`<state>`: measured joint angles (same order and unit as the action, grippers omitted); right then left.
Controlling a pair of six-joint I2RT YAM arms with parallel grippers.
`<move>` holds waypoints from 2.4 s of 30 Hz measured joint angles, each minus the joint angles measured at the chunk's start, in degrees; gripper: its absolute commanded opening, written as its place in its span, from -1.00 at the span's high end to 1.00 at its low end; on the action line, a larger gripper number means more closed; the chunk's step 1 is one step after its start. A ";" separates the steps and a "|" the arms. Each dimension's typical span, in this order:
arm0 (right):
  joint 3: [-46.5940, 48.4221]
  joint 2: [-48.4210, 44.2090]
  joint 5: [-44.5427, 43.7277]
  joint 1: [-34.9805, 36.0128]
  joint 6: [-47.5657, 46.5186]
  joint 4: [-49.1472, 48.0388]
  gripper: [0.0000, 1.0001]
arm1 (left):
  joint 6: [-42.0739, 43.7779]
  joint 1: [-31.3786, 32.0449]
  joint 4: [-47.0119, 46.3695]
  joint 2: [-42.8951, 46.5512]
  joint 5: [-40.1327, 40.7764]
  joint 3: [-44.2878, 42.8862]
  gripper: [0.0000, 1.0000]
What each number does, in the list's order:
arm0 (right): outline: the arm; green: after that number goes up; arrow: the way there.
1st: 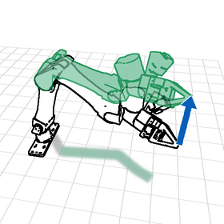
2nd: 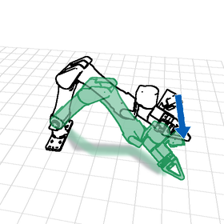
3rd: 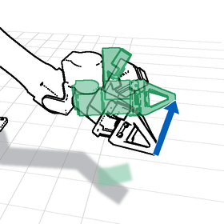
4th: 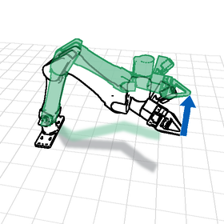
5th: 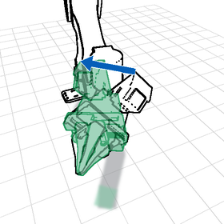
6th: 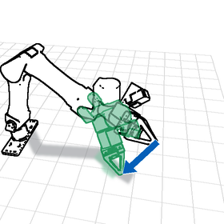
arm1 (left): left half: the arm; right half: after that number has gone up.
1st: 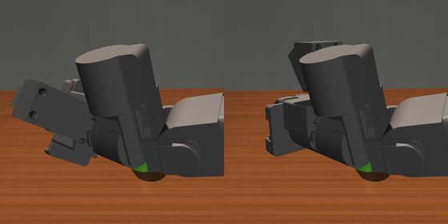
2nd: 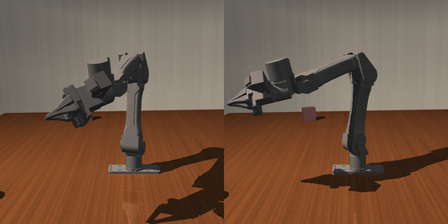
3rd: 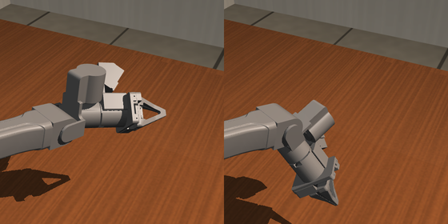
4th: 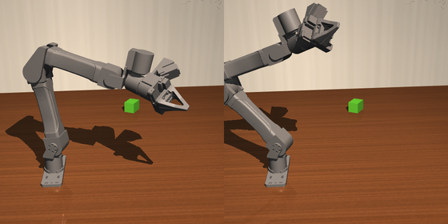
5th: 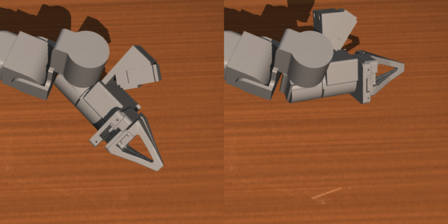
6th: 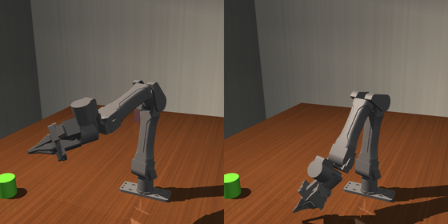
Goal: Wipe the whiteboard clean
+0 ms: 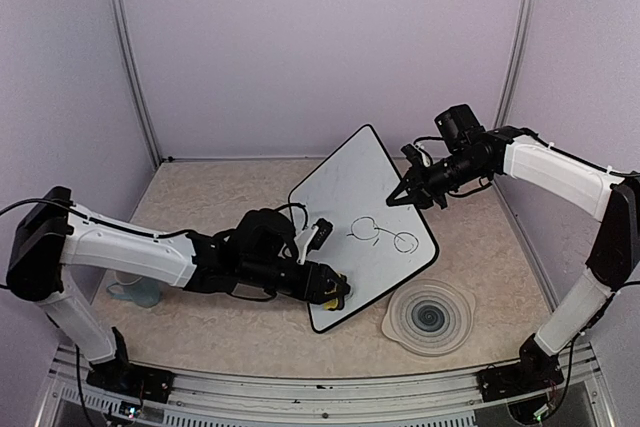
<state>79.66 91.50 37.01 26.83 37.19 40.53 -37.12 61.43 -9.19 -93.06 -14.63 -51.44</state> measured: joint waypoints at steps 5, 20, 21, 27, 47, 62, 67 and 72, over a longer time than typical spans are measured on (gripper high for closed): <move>0.00 0.04 0.02 0.00 0.04 -0.04 1.00 | -0.85 -0.68 1.66 -0.02 -0.11 0.00 0.47; 0.00 0.09 0.24 -0.13 -2.27 -0.11 1.00 | -0.57 2.21 8.02 -3.37 4.70 -5.99 -0.10; 0.00 0.09 0.24 -0.13 -1.99 -0.11 1.00 | -0.63 2.43 8.57 -3.04 5.09 -6.19 -0.15; 0.00 0.22 0.39 -0.13 -0.87 -0.17 1.00 | -1.03 2.89 12.44 0.72 8.37 -6.25 -0.25; 0.22 0.55 0.70 -0.28 -0.85 -0.15 1.00 | -5.53 0.37 2.99 -1.05 3.34 -0.24 -0.05; 0.22 0.66 1.01 -0.68 -1.09 -0.13 1.00 | -6.84 0.28 0.37 6.54 5.03 5.68 -0.26; 0.22 0.74 1.14 -0.76 -1.11 -0.13 1.00 | -11.17 -0.28 4.66 10.29 10.32 7.48 -0.25; 0.22 0.76 1.20 -0.76 -1.14 -0.13 1.00 | -14.34 0.09 7.28 7.72 12.37 6.78 -0.15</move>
<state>79.88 92.27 38.22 26.06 36.05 40.40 -51.46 61.52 -1.91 -85.34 -2.26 -44.66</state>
